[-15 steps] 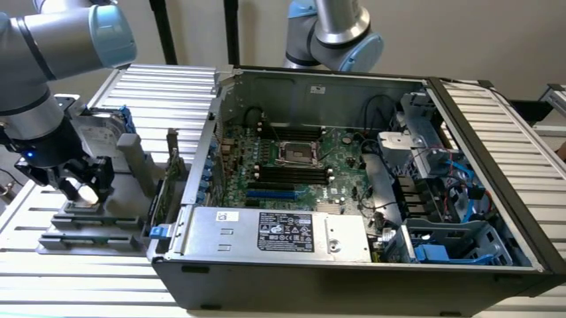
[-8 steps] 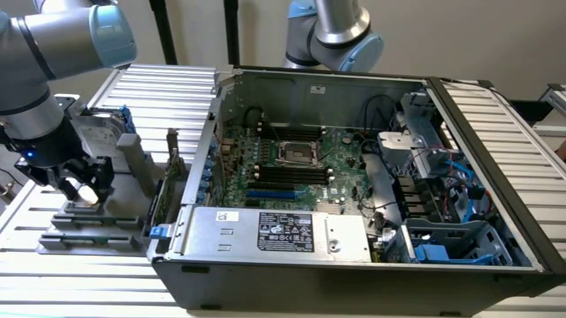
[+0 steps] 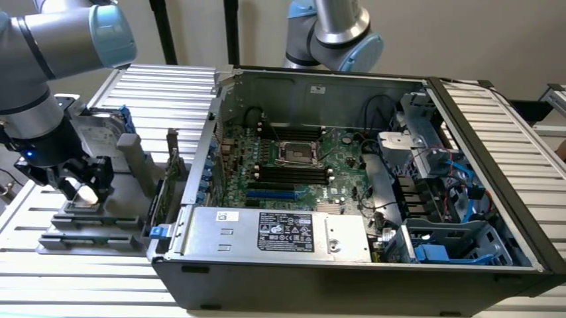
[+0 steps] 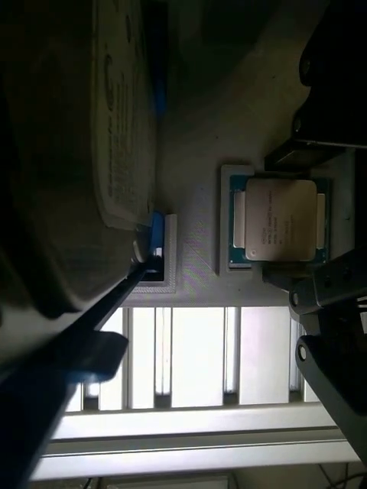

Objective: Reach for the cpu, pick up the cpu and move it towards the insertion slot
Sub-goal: 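Pick up the cpu and move it towards the insertion slot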

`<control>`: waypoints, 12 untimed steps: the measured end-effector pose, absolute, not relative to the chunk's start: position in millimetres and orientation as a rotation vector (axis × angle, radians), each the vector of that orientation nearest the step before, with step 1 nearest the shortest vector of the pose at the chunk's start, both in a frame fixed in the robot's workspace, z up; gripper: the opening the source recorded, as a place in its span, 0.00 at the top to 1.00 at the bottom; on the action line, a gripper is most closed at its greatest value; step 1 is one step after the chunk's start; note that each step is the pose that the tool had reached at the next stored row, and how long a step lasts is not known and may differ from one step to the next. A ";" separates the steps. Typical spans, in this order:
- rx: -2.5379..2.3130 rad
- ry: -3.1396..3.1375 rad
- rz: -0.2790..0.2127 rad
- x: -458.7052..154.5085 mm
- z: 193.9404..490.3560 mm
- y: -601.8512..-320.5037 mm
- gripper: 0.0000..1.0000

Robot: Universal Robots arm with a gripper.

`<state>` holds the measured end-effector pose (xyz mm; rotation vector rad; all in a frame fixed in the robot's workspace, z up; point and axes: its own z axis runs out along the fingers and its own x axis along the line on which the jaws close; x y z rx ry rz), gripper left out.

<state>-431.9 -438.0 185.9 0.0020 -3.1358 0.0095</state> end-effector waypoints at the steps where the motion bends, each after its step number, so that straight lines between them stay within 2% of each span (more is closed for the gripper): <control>1: 0.002 -3.136 0.010 -432.0 185.8 -437.8 0.38; 7: 0.002 -3.136 0.015 -432.4 185.8 -436.6 0.38; 10: 0.002 -3.135 0.018 -432.4 185.8 -436.4 0.40; 11: 0.002 -3.135 0.019 -432.4 185.8 -436.4 0.45; 12: 0.002 -3.135 0.020 -432.4 185.8 -436.4 0.45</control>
